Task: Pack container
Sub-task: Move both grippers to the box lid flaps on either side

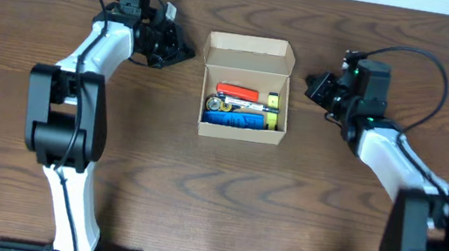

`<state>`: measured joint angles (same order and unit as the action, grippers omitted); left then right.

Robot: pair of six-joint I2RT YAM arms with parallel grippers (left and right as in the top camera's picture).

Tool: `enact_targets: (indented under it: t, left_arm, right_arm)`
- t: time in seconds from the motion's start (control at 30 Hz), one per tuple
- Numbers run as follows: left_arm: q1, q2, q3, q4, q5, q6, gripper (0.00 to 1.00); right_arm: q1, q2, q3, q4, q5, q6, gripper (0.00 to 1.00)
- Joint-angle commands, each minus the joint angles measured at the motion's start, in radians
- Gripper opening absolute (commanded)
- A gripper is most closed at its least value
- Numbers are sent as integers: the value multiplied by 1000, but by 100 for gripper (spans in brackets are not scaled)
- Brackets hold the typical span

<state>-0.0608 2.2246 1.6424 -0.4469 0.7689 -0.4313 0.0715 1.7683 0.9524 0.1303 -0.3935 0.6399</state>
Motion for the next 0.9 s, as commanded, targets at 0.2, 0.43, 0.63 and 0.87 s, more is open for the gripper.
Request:
enact_targets:
  t: [0.2,0.43,0.63,0.87]
  left_arm:
    - [-8,113,101,48,97,-82,6]
    - [-32,117,102,106,134,-109,6]
    - [-39,117,105,122,226,-93,6]
    - [-14,113,145,139,359,-72,6]
  right_arm:
    - [-3,249,47,232,-139,203,1]
    - [12,369,191,232,-229,222,1]
    - [21,379,228,258,-267,228,2]
    - [3,378,228,310,-402,193,1]
